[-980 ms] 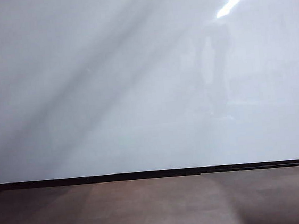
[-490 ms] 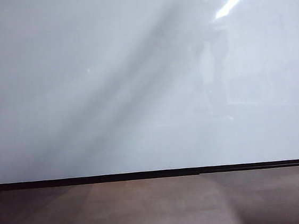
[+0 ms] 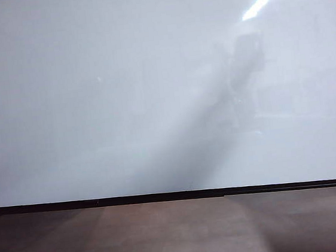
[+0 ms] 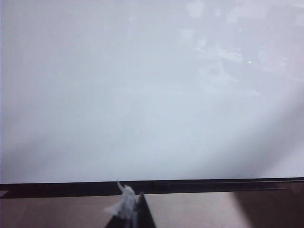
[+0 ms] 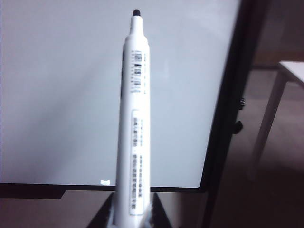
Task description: Reach to the right to find the marker pen, pick it up, and write the number 17 on the whiteboard.
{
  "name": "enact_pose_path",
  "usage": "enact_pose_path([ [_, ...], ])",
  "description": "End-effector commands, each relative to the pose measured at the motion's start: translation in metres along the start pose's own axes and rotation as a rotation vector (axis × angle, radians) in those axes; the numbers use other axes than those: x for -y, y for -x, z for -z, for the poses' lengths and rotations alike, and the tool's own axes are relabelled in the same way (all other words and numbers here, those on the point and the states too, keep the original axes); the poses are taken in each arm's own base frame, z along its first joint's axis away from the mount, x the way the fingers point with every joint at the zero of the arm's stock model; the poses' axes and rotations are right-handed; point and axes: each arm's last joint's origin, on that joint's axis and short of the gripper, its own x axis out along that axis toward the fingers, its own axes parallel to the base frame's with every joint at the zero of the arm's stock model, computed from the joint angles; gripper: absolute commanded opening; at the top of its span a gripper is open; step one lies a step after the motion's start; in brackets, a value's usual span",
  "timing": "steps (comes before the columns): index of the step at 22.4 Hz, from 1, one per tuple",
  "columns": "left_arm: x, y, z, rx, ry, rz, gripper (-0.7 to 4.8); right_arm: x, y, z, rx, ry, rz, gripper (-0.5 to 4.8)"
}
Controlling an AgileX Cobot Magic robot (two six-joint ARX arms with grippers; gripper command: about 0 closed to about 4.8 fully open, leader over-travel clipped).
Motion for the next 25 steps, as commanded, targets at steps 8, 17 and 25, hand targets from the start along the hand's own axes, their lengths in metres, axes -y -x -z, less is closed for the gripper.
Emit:
enact_pose_path([
  [8, 0.0, 0.0, -0.001, 0.009, -0.002, 0.003, -0.05, 0.02, 0.019, 0.086, 0.04, -0.098, 0.054, -0.05],
  [17, 0.0, 0.0, -0.001, 0.005, -0.002, 0.003, -0.05, 0.021, 0.018, 0.099, 0.002, -0.089, 0.073, -0.05],
  [25, 0.0, 0.0, -0.001, 0.005, -0.002, 0.003, -0.05, 0.018, 0.018, 0.099, 0.0, -0.07, 0.043, -0.05],
])
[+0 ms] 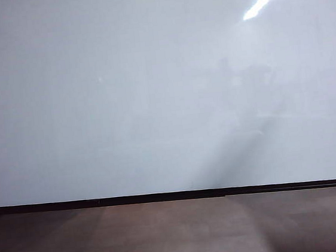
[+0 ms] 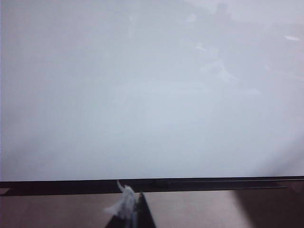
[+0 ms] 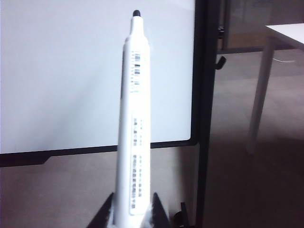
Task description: Reach to the right to find the marker pen, pick it up, and write the number 17 on the whiteboard.
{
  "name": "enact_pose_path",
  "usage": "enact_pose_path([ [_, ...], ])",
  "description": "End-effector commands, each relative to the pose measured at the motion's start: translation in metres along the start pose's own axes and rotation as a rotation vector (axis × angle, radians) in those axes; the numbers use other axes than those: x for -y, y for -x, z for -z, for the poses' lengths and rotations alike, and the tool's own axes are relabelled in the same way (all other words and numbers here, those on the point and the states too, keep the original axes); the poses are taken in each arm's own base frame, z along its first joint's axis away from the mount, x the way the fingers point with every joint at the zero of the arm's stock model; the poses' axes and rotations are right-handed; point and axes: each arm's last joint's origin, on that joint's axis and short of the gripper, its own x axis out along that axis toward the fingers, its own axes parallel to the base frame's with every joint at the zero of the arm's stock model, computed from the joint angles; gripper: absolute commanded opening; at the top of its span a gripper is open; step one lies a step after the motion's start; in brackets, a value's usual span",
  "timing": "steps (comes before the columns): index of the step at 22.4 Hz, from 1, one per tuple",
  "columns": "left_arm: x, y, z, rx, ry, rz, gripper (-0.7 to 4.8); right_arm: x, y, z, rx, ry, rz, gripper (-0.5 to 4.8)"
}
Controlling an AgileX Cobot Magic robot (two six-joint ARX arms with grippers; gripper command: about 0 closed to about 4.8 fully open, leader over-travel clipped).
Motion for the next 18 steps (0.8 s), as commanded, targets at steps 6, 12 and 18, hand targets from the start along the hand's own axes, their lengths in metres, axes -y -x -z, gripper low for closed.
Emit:
enact_pose_path([
  [6, 0.0003, 0.0, -0.0014, 0.012, -0.002, 0.003, -0.05, -0.0026, -0.0002, -0.0007, 0.014, 0.026, -0.025, -0.05],
  [12, 0.0003, 0.0, -0.0014, 0.012, -0.002, 0.003, -0.05, -0.0042, -0.0001, -0.0008, 0.014, 0.033, -0.041, -0.05],
  [18, 0.0003, 0.0, -0.0014, 0.012, -0.002, 0.003, -0.05, -0.0043, -0.0001, -0.0016, 0.023, 0.034, -0.044, -0.05],
])
